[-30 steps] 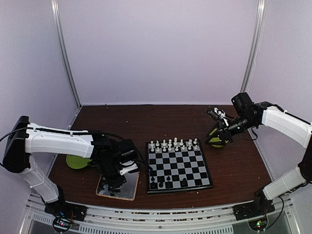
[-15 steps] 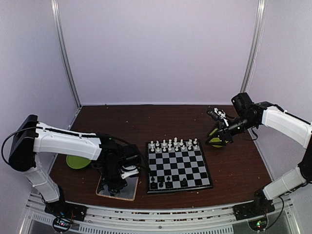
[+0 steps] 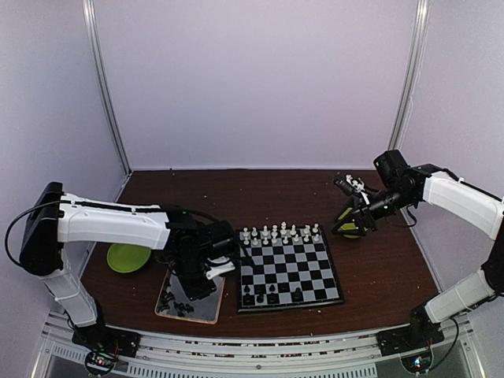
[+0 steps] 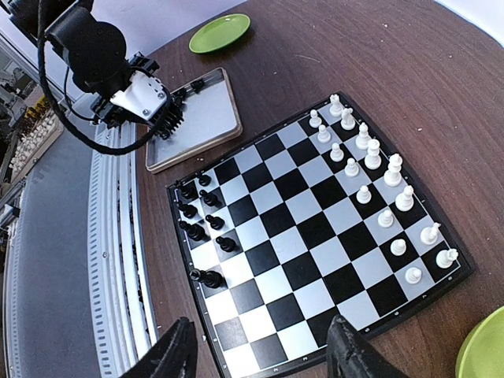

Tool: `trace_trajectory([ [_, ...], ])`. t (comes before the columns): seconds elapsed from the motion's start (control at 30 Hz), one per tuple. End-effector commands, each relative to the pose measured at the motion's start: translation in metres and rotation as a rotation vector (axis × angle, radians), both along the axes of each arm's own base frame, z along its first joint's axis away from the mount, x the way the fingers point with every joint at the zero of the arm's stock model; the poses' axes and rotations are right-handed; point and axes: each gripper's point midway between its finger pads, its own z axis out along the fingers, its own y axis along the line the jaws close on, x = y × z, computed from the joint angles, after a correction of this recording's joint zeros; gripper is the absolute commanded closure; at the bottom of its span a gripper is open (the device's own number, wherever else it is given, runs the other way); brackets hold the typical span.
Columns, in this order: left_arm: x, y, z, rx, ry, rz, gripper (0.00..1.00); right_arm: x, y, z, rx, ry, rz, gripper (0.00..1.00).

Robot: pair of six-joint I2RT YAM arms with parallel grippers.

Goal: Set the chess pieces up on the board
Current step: Pick up the bishop from the storage box.

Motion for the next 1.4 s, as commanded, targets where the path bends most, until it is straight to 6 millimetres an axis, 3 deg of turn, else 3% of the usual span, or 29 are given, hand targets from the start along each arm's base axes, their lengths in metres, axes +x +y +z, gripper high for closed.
trace_trajectory([
  [0.0,-0.006,0.005,0.000,0.023,0.017,-0.014,0.84,0.003,-0.001,0.008,-0.001,-0.030,-0.001,0.44],
  [0.37,-0.024,0.028,-0.014,0.079,0.083,0.032,0.79,0.003,-0.001,0.006,-0.004,-0.021,0.005,0.44],
  [0.8,-0.026,0.034,-0.026,0.147,0.098,0.014,0.81,0.002,-0.001,0.008,-0.002,-0.028,0.008,0.44],
  [1.07,-0.024,0.031,-0.027,0.154,0.098,0.001,0.90,0.001,-0.001,0.007,-0.002,-0.025,0.008,0.44],
  [1.23,-0.015,0.016,-0.014,0.114,0.068,-0.018,0.94,0.001,-0.001,0.008,-0.002,-0.029,0.007,0.44],
  [1.37,0.003,-0.010,0.018,0.030,-0.009,-0.032,0.94,0.001,-0.001,0.009,-0.001,-0.029,0.007,0.44],
])
